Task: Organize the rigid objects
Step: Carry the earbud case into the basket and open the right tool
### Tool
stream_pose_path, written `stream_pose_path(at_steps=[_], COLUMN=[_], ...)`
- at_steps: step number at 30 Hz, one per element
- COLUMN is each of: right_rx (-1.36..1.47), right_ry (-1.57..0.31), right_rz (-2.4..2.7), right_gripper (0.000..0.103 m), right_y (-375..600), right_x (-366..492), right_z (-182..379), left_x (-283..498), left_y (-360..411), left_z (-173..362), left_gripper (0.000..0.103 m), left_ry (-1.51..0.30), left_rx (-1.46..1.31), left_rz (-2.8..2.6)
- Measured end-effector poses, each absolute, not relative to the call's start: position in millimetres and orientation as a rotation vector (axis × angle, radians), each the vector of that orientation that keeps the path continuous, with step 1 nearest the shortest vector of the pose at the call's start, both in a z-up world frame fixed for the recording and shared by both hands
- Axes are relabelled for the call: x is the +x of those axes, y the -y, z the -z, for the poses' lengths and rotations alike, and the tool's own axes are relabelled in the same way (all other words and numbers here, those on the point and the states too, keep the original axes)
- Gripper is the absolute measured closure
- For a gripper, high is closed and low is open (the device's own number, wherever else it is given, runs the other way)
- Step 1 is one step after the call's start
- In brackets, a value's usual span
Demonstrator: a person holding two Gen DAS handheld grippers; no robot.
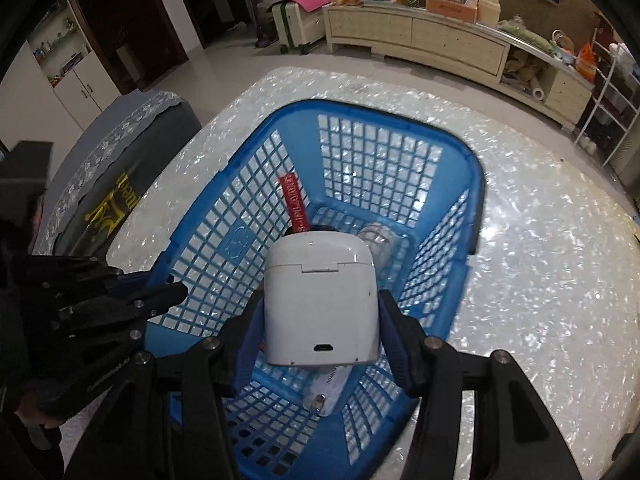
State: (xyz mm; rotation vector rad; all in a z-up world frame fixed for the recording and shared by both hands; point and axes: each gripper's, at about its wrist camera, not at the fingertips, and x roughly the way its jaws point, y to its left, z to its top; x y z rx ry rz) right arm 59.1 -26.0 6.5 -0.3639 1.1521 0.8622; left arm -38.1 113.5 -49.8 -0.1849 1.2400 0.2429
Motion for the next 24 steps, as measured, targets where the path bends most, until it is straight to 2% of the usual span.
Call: stream_pose_path(at_steps=[6, 22, 23, 24], right_rx=[-0.382, -0.439, -0.439, -0.435], right_ry=[-1.181, -1.125, -1.123, -1.119], right_rz=[-0.866, -0.853, -0.847, -0.846], right_gripper=[0.051, 0.052, 0.048, 0.032], right_y=[16, 5, 6, 6], right_x=[64, 60, 60, 60], right_z=[11, 15, 15, 14], left_x=[-39, -39, -38, -38], left_y=[-114, -113, -113, -113], left_z=[50, 47, 47, 47], left_gripper=[0.089, 0.089, 0.089, 0.088], left_ry=[-1.238, -1.239, -1.241, -1.244], left_rx=[-0.184, -0.185, -0.186, -0.187], left_rz=[-0.24, -0.239, -0.238, -0.239])
